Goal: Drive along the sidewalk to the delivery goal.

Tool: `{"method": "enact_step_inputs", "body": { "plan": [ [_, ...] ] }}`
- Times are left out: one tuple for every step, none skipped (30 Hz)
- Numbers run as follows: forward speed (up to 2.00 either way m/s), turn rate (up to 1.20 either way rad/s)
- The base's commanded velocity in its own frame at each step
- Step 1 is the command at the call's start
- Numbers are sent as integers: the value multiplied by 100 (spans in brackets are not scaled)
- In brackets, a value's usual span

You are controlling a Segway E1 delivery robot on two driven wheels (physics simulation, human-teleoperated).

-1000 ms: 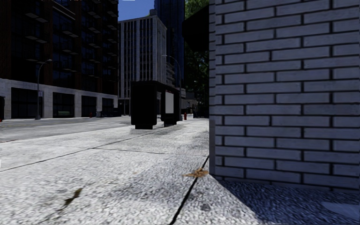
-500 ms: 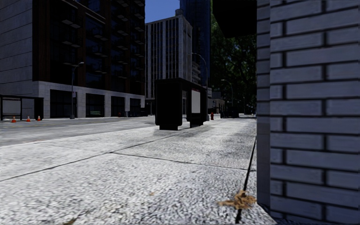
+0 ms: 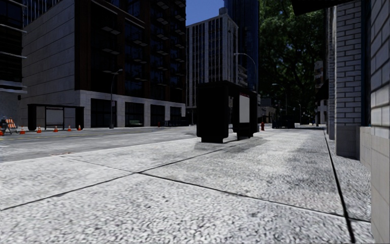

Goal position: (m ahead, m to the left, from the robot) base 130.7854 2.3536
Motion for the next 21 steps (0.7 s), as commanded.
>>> {"method": "enact_step_inputs", "body": {
  "plan": [
    [136,42],
    [137,42],
    [137,39],
    [137,34],
    [137,34],
    [137,0],
    [137,0],
    [137,0],
    [137,0],
    [138,0],
    [144,0],
    [146,0],
    [146,0],
    [147,0],
    [147,-24],
    [147,-51],
    [147,-51],
    [146,-64],
    [146,-68],
    [146,-69],
    [146,-69]
  ]
}}
